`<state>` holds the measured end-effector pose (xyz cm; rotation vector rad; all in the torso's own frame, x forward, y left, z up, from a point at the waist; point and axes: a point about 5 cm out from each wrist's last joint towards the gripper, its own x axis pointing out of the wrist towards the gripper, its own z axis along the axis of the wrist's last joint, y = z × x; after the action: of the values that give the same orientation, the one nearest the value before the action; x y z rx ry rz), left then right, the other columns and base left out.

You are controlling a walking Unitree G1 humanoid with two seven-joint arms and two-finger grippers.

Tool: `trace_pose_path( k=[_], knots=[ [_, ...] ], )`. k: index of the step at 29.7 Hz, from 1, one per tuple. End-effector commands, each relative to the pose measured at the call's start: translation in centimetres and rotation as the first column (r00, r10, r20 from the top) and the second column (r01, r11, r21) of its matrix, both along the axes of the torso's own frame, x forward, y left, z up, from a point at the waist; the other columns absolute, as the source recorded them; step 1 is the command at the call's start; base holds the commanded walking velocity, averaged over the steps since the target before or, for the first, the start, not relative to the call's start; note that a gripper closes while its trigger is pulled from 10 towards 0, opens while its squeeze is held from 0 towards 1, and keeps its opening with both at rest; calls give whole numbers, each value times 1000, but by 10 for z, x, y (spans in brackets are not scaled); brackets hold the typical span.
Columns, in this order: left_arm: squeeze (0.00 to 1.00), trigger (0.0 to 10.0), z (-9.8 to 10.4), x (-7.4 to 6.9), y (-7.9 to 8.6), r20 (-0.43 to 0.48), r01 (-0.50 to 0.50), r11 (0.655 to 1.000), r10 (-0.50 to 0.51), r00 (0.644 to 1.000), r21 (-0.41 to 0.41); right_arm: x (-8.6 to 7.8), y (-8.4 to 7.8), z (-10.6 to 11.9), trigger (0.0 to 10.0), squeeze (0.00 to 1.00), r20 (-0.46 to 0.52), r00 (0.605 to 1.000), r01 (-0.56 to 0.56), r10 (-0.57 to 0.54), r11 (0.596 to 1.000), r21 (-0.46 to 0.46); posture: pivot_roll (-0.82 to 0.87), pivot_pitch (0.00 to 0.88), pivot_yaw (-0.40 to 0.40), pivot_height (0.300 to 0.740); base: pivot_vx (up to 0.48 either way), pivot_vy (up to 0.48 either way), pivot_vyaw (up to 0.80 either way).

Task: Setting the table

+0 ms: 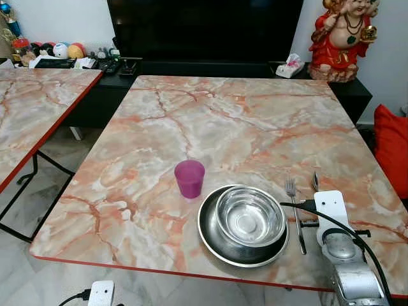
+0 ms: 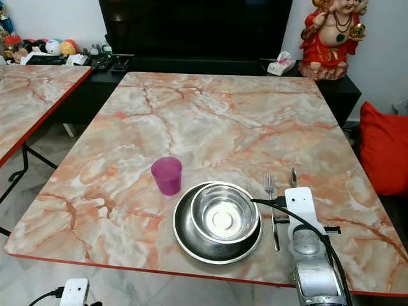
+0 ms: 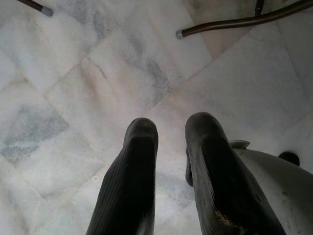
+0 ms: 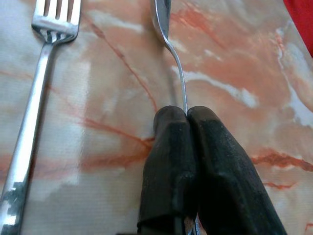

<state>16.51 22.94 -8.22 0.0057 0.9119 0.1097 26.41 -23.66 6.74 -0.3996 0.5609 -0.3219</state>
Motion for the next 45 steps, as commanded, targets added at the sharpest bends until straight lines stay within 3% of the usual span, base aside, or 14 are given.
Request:
trace_pose_path(
  k=[1,22,23,24,25,27,28,29,30,31,32,40,45],
  knots=[
    [0,10000,1,1,1,6,13,1000,-13,1000,3,-7,3,-8,10000,0,-53,999,-4,5,1000,20,47,0,-10,740,0,0,0],
    [0,10000,0,0,1,-4,11,1000,-11,1000,2,-7,5,-8,10000,0,-61,998,-6,9,999,50,47,0,-12,740,0,0,0],
    [0,10000,0,0,1,-4,11,1000,-11,1000,2,-7,6,-8,10000,59,-58,998,-4,7,998,60,47,0,-13,740,0,0,0],
    [0,10000,0,0,1,-4,11,1000,-11,1000,2,-6,7,-7,10000,365,-53,999,-2,6,997,72,48,0,-13,740,0,0,0],
    [0,10000,0,0,1,-3,10,1000,-10,1000,2,-6,7,-7,10000,365,-52,999,-3,7,997,75,48,0,-13,740,0,0,0],
    [0,10000,0,1,1,-2,10,1000,-10,1000,2,-5,8,-7,10000,757,-49,999,-3,7,997,81,48,0,-13,740,0,0,0],
    [0,10000,0,1,1,-1,10,1000,-10,1000,2,-5,8,-7,10000,761,-45,999,1,3,996,91,48,0,-13,740,0,0,0],
    [0,10000,0,1,1,-1,10,1000,-10,1000,2,-4,9,-5,10000,639,-40,999,3,1,995,103,47,0,-12,740,0,0,0],
    [0,10000,0,1,1,-1,10,1000,-10,1000,2,-4,9,-5,10000,639,-40,999,3,1,995,103,47,0,-12,740,0,0,0],
    [0,10000,0,1,1,-1,10,1000,-10,1000,2,-4,9,-5,10000,557,-39,999,3,1,995,103,47,0,-12,740,0,0,0],
    [0,10000,0,1,0,-2,12,1000,-12,1000,2,-4,9,-5,10000,0,-39,999,0,4,995,102,47,0,-13,740,0,0,0],
    [0,10000,0,1,0,0,15,1000,-15,1000,3,-2,8,-4,10000,0,-26,1000,10,-7,994,111,49,0,-13,740,0,0,0],
    [0,10000,1,2,0,0,25,1000,-25,1000,7,3,12,5,10000,0,42,999,16,-24,983,184,47,0,-10,740,0,0,0]
  ],
)
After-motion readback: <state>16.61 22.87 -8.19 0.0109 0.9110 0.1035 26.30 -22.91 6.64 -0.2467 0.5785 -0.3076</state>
